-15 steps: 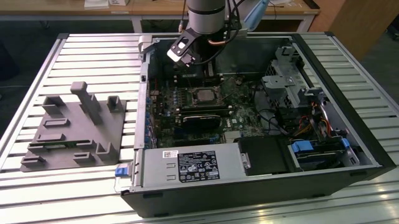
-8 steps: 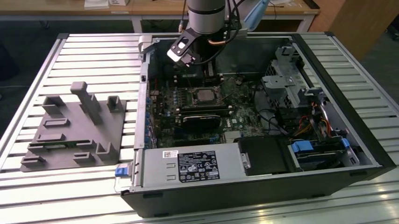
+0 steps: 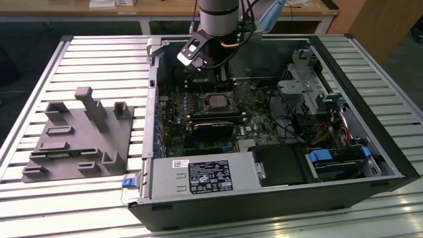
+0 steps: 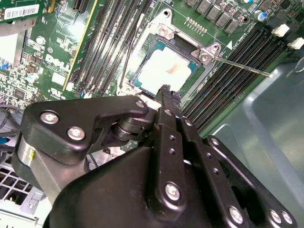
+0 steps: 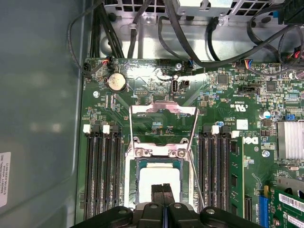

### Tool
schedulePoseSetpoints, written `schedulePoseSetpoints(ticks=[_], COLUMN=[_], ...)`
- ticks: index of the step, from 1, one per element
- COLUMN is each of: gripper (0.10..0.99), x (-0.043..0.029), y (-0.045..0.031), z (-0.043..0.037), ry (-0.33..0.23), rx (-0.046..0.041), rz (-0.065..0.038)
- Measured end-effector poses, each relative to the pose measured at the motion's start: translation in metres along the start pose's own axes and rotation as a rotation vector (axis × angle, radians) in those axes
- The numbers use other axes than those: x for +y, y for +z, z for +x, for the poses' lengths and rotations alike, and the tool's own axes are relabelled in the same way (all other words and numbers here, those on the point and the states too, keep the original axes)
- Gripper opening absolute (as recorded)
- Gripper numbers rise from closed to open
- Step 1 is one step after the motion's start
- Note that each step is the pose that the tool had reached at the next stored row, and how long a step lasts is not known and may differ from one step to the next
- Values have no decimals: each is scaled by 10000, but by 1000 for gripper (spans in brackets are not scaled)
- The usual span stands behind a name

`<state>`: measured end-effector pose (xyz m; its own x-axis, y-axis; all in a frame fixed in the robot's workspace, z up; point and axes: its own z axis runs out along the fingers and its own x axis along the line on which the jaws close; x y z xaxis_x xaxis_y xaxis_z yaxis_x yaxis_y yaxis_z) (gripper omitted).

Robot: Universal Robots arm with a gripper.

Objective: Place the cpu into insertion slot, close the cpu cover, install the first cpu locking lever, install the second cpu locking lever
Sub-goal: 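Close the cpu cover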

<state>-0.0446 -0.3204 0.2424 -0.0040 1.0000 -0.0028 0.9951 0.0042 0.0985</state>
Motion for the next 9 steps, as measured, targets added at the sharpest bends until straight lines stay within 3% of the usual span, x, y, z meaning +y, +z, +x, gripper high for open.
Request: schedulePoseSetpoints(ticks=[9], gripper=[106], x=[13], y=[-130], z=[0], ry=[0], rx=[2], rz=[-2])
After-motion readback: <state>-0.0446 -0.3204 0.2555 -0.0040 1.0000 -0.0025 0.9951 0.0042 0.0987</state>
